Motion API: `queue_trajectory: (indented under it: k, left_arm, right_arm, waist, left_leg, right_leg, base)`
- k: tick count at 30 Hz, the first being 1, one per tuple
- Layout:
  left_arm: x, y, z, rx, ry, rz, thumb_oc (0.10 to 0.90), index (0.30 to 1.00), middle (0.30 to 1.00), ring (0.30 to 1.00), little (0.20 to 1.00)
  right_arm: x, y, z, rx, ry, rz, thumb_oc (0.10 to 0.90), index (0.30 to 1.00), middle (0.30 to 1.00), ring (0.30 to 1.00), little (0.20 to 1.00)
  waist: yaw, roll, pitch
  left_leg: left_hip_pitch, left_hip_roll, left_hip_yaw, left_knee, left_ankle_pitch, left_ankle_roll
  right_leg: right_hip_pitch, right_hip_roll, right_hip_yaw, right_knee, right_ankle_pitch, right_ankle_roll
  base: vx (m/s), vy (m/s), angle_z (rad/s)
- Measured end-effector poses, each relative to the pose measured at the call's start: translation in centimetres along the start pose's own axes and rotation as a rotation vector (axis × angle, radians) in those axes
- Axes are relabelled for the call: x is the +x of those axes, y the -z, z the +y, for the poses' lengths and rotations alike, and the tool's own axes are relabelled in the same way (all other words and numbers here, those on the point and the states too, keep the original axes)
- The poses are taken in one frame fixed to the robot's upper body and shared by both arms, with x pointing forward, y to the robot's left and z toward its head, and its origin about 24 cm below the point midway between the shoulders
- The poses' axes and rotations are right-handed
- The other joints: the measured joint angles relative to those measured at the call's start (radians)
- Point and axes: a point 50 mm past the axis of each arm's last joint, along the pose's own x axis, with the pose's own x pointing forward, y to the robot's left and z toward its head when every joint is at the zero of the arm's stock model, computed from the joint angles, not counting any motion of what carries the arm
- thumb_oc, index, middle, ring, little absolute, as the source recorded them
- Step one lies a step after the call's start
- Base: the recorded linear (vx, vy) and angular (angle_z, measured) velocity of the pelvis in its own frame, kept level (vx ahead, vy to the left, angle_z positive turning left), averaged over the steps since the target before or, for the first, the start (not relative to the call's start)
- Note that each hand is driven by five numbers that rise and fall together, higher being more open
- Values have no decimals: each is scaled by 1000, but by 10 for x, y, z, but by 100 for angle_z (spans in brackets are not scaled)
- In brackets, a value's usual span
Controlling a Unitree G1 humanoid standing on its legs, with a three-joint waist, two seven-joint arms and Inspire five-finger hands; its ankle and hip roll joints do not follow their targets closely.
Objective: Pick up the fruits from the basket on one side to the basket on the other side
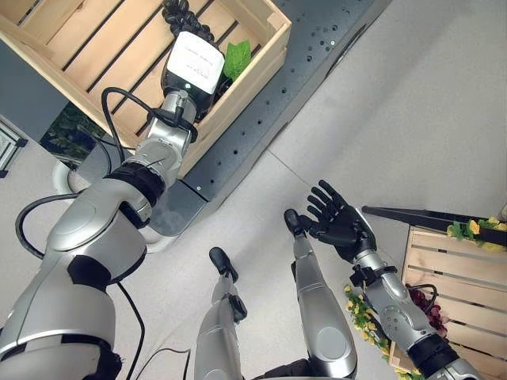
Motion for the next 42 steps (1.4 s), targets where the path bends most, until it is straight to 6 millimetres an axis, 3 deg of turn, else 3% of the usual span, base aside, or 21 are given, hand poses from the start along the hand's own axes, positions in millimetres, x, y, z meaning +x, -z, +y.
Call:
queue_trajectory:
  k: [3, 4, 5, 7, 12, 21, 29, 34, 42]
  left_arm:
    - [2, 0, 2, 15, 6, -4, 800, 900, 900, 900, 900]
    - [3, 0, 5, 18, 5, -6, 631, 646, 646, 646, 646]
    - [5, 1, 7, 20, -1, -6, 580, 571, 571, 571, 571]
    - [7, 2, 13, 24, -18, -5, 400, 300, 300, 300, 300]
    - [13, 4, 27, 32, -67, -10, 400, 300, 300, 300, 300]
    - [7, 9, 12, 3, -39, -23, 400, 300, 300, 300, 300]
    - [-14, 11, -11, -157, -169, -6, 400, 300, 300, 300, 300]
    - [-35, 6, -26, -327, -281, 33, 400, 300, 300, 300, 300]
    - [-54, 4, -25, -440, -447, 53, 400, 300, 300, 300, 300]
  right_arm:
    - [0, 0, 0, 1, 1, -1, 800, 900, 900, 900, 900]
    - [0, 0, 0, 1, 1, -2, 800, 900, 900, 900, 900]
    - [0, 0, 0, 1, 1, -4, 800, 900, 900, 900, 900]
    - [0, -1, 0, 1, 1, -6, 800, 900, 900, 900, 900]
    - [0, -1, 0, 3, 0, -9, 800, 900, 900, 900, 900]
    - [-1, -1, 0, 9, 2, -21, 800, 900, 900, 900, 900]
    - [-4, 0, -1, 10, 8, -37, 800, 900, 900, 900, 900]
    - [-13, 4, -4, 14, 28, -38, 800, 900, 900, 900, 900]
    - [-19, 4, -1, 24, 24, -49, 800, 900, 900, 900, 900]
  waist:
    - [0, 0, 0]
    - [0, 0, 0]
    - [0, -1, 0]
    - [0, -1, 0]
    - [-5, -2, -1]
    - [-3, -2, -1]
    - [4, -2, -1]
    - [33, -3, 0]
    - [72, -1, 1]
  left_leg:
    - [-1, 0, 3, 0, -1, 0]
    - [-5, 0, 4, 1, -1, 0]
    - [-12, 0, 4, 2, -1, 0]
    - [-21, 0, 4, 2, -1, 0]
    - [-23, 0, 4, 4, -1, 0]
    - [-14, 2, 4, 19, -2, 1]
    - [16, 9, 2, 19, 0, -1]
    - [76, 21, -10, -9, 10, -14]
    - [148, 34, -31, -91, 52, -23]
  right_leg:
    - [-3, 0, 4, 0, 0, 0]
    - [-7, 1, 4, 0, 0, 0]
    - [-13, 1, 4, 0, 0, 1]
    - [-22, 1, 4, 0, 1, 1]
    - [-25, 1, 5, 2, 2, 1]
    - [-11, 2, 3, 11, 4, 0]
    - [18, 6, -3, 15, 6, -4]
    - [78, 15, -35, -1, 10, -18]
    - [169, 25, -72, -92, 45, -27]
  base:
    - [3, -3, -2]
    - [0, 0, 0]
    - [0, 0, 0]
    - [0, 0, 0]
    - [0, 0, 0]
    - [-27, -10, 1]
    - [-41, -34, 0]
    - [-37, -26, 4]
    - [-19, -8, 5]
